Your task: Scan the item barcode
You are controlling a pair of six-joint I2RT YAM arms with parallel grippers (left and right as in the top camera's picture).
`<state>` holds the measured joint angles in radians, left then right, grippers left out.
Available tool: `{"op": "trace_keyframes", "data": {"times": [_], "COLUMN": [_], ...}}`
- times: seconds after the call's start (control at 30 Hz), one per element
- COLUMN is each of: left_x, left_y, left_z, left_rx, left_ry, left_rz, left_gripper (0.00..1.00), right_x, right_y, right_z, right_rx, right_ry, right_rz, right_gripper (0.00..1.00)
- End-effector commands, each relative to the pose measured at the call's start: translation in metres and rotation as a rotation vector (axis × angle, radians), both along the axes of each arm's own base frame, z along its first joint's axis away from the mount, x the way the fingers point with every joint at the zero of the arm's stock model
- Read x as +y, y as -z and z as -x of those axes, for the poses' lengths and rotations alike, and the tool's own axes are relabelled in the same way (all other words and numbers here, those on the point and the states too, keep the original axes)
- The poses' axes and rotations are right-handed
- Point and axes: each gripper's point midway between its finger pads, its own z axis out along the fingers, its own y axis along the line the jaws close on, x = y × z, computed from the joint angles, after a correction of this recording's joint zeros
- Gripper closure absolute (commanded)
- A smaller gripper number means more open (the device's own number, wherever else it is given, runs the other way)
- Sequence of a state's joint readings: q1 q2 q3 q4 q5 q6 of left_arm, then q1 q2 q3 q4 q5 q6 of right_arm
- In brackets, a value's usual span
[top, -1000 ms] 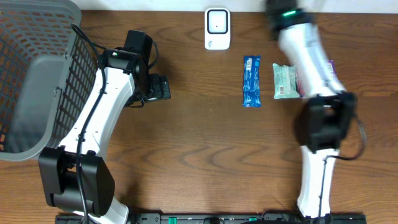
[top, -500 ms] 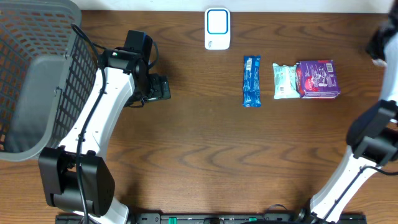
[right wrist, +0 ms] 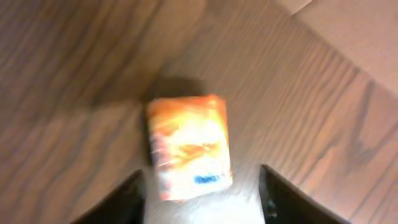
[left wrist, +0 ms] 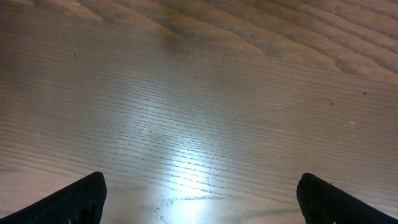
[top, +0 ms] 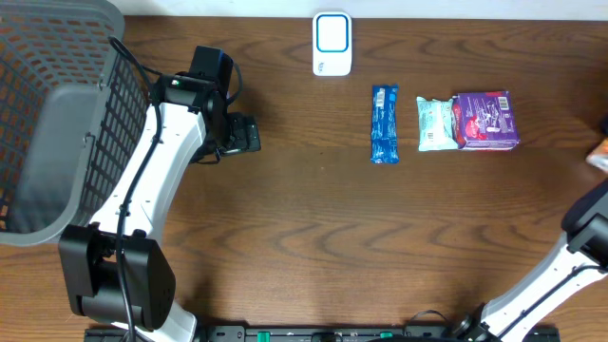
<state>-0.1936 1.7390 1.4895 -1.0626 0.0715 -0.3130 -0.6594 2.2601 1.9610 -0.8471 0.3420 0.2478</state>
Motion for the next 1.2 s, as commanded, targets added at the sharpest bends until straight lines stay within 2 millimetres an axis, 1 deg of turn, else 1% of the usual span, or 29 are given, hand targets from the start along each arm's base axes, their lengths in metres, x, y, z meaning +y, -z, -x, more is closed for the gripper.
{"op": "trace_keyframes", "data": {"times": [0.0, 0.07, 0.17, 0.23, 0.3, 0.37, 0.4, 0.43, 0.47, 0.5, 0.53, 0.57, 0.63, 0.67, 0.7, 0.77, 0.93, 1.03, 1.07, 1.17], "left_x": [0.003, 0.003, 0.003, 0.003, 0.003, 0.003, 0.003, 0.003, 0.003, 0.003, 0.003, 0.003, 0.003, 0.003, 0.003, 0.003, 0.003, 0.003, 0.003, 0.003], "left_y": [-0.001, -0.001, -0.001, -0.001, -0.001, -0.001, -0.001, -0.001, -0.001, -0.001, -0.001, -0.001, -0.001, -0.001, -0.001, -0.001, -0.001, -0.001, -0.001, -0.001], "left_z": [0.001, 0.001, 0.001, 0.001, 0.001, 0.001, 0.001, 0.001, 0.001, 0.001, 0.001, 0.001, 0.001, 0.001, 0.001, 0.001, 0.001, 0.001, 0.001, 0.001], "left_rx": [-0.003, -0.003, -0.003, -0.003, -0.003, -0.003, -0.003, -0.003, -0.003, -0.003, -0.003, -0.003, -0.003, -0.003, -0.003, -0.003, -0.003, -0.003, -0.003, -0.003], "left_ry": [0.010, 0.010, 0.010, 0.010, 0.010, 0.010, 0.010, 0.010, 0.010, 0.010, 0.010, 0.010, 0.010, 0.010, 0.010, 0.010, 0.010, 0.010, 0.010, 0.010], "left_rz": [-0.015, -0.015, -0.015, -0.015, -0.015, -0.015, -0.015, -0.015, -0.015, -0.015, -0.015, -0.015, -0.015, -0.015, -0.015, -0.015, -0.015, -0.015, -0.015, -0.015], "left_gripper": [0.02, 0.02, 0.02, 0.02, 0.02, 0.02, 0.02, 0.02, 0.02, 0.02, 0.02, 0.02, 0.02, 0.02, 0.02, 0.02, 0.02, 0.02, 0.02, 0.02], "right_x": [-0.014, -0.012, -0.001, 0.016, 0.045, 0.086, 0.121, 0.139, 0.169, 0.188, 0.215, 0.229, 0.265, 0.276, 0.295, 0.318, 0.373, 0.413, 0.423, 0.440], "right_y": [-0.011, -0.015, -0.024, -0.030, -0.035, -0.042, -0.048, -0.051, -0.058, -0.063, -0.068, -0.071, -0.072, -0.071, -0.068, -0.061, -0.037, -0.030, -0.027, -0.016], "right_z": [0.013, 0.016, 0.011, 0.000, -0.020, -0.046, -0.066, -0.074, -0.086, -0.092, -0.097, -0.100, -0.102, -0.102, -0.101, -0.098, -0.083, -0.081, -0.081, -0.082], "right_rx": [0.013, 0.031, 0.032, -0.003, -0.082, -0.195, -0.285, -0.326, -0.392, -0.427, -0.460, -0.470, -0.449, -0.431, -0.392, -0.321, -0.091, -0.036, -0.022, -0.004], "right_ry": [0.019, -0.002, -0.045, -0.091, -0.172, -0.284, -0.377, -0.422, -0.495, -0.537, -0.591, -0.618, -0.670, -0.684, -0.704, -0.727, -0.805, -0.957, -0.986, -0.997], "right_rz": [0.026, 0.022, 0.014, -0.026, -0.117, -0.254, -0.375, -0.436, -0.541, -0.609, -0.695, -0.735, -0.802, -0.814, -0.826, -0.822, -0.705, -0.671, -0.656, -0.623], "right_gripper": [0.38, 0.37, 0.37, 0.37, 0.37, 0.37, 0.37, 0.37, 0.37, 0.37, 0.37, 0.36, 0.30, 0.26, 0.21, 0.10, 0.09, 0.10, 0.01, 0.01]}}
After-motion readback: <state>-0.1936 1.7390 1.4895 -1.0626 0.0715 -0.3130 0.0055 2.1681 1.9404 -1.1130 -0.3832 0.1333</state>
